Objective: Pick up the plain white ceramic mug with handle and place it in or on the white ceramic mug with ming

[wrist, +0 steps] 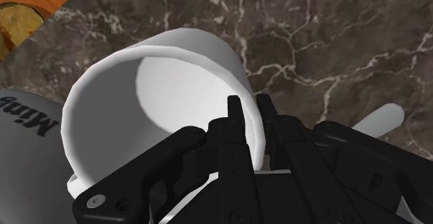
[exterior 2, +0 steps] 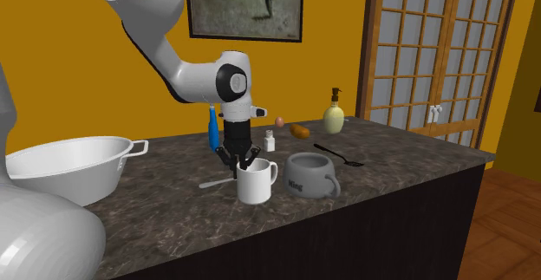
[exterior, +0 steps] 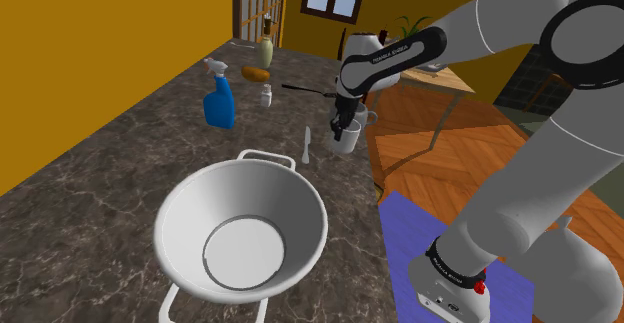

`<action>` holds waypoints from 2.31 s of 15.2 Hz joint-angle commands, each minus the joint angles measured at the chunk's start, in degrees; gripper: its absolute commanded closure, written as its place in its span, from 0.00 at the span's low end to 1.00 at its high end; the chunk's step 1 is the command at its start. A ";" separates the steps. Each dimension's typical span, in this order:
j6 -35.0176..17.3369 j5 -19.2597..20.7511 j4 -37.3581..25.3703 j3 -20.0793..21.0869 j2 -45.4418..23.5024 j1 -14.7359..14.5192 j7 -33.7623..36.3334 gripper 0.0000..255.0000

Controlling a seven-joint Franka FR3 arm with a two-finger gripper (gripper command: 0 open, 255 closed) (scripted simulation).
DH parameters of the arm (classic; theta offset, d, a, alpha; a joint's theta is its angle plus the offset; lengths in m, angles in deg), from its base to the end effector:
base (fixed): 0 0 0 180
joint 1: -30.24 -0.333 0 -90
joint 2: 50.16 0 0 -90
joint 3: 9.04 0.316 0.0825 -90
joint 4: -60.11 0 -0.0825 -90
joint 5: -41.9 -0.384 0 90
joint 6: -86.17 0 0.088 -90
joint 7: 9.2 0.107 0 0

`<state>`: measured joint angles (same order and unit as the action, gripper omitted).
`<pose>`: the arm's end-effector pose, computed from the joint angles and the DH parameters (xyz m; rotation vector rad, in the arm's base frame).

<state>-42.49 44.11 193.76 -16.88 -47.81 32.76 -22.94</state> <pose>0.4871 -0.0902 0.3495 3.1241 0.1313 -0.0788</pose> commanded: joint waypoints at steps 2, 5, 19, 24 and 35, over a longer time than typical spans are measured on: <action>1.98 0.13 -0.85 0.05 1.14 -0.03 0.11 1.00; 4.34 0.26 -1.94 0.09 2.42 -0.04 0.18 1.00; 15.29 0.59 -8.47 0.36 6.86 -0.10 0.32 1.00; 19.15 0.63 -11.37 0.45 7.83 -0.13 0.31 1.00; 25.74 0.57 -21.09 -1.63 4.81 1.28 -3.56 1.00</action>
<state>-16.92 44.68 174.09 -17.74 -41.81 33.51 -25.14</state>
